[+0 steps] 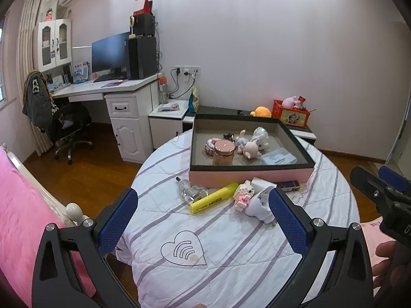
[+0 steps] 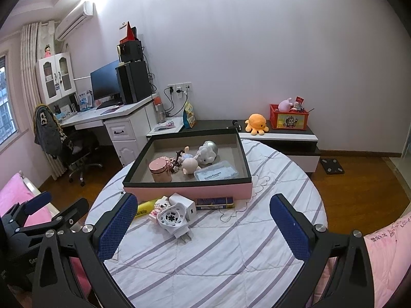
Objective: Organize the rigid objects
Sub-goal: 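Withdraw both tools from the box and move toward the remaining objects, then grasp the yellow highlighter with the left tool while the right tool grasps the white plug adapter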
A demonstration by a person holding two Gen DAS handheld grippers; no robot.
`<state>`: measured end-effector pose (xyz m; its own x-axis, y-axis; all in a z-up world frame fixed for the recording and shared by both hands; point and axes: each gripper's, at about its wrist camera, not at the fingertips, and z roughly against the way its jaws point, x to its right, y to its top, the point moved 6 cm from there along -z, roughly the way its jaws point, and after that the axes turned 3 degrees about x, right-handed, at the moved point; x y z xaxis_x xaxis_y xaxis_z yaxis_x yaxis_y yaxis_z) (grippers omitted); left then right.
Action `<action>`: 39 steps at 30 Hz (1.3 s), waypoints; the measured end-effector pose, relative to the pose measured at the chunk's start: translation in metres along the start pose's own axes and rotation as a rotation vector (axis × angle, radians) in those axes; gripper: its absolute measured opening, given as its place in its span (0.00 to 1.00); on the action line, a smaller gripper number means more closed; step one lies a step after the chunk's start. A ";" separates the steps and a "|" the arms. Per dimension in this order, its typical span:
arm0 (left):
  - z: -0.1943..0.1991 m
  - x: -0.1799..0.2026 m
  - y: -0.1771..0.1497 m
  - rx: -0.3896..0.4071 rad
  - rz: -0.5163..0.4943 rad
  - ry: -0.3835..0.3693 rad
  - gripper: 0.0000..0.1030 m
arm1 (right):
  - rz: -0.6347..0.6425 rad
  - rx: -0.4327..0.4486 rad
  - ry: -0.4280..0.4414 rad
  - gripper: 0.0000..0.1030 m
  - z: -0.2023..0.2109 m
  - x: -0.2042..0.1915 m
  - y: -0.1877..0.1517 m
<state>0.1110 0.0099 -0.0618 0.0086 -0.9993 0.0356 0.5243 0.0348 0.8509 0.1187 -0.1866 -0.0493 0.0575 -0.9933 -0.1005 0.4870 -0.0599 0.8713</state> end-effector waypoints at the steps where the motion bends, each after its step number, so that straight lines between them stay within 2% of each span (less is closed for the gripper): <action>1: -0.003 -0.001 -0.002 -0.006 0.000 0.003 1.00 | -0.002 -0.007 0.000 1.00 -0.002 0.001 -0.002; 8: -0.037 -0.013 -0.027 -0.090 0.002 0.031 1.00 | -0.003 -0.100 0.010 1.00 -0.034 0.005 -0.024; 19: -0.094 -0.016 -0.060 -0.215 -0.010 0.031 1.00 | 0.047 -0.280 0.116 1.00 -0.105 -0.017 -0.068; 25: -0.118 -0.026 -0.066 -0.256 0.003 0.065 0.99 | 0.089 -0.366 0.154 1.00 -0.152 -0.028 -0.085; 27: -0.123 -0.029 -0.065 -0.262 0.015 0.061 0.99 | 0.093 -0.391 0.179 0.96 -0.163 -0.031 -0.090; 30: -0.130 -0.029 -0.064 -0.265 0.000 0.067 0.99 | 0.110 -0.398 0.223 0.84 -0.171 -0.037 -0.094; 32: -0.135 -0.027 -0.063 -0.268 -0.004 0.062 0.99 | 0.129 -0.385 0.254 0.62 -0.170 -0.044 -0.093; 34: -0.139 -0.024 -0.062 -0.272 -0.010 0.056 0.99 | 0.126 -0.383 0.277 0.51 -0.168 -0.046 -0.093; 39: -0.151 -0.016 -0.061 -0.283 -0.027 0.035 0.99 | 0.096 -0.379 0.273 0.50 -0.156 -0.031 -0.096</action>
<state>0.2074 0.0223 -0.1929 0.0177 -0.9998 -0.0074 0.7418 0.0081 0.6706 0.2066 -0.1342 -0.2046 0.3197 -0.9272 -0.1950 0.7489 0.1212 0.6516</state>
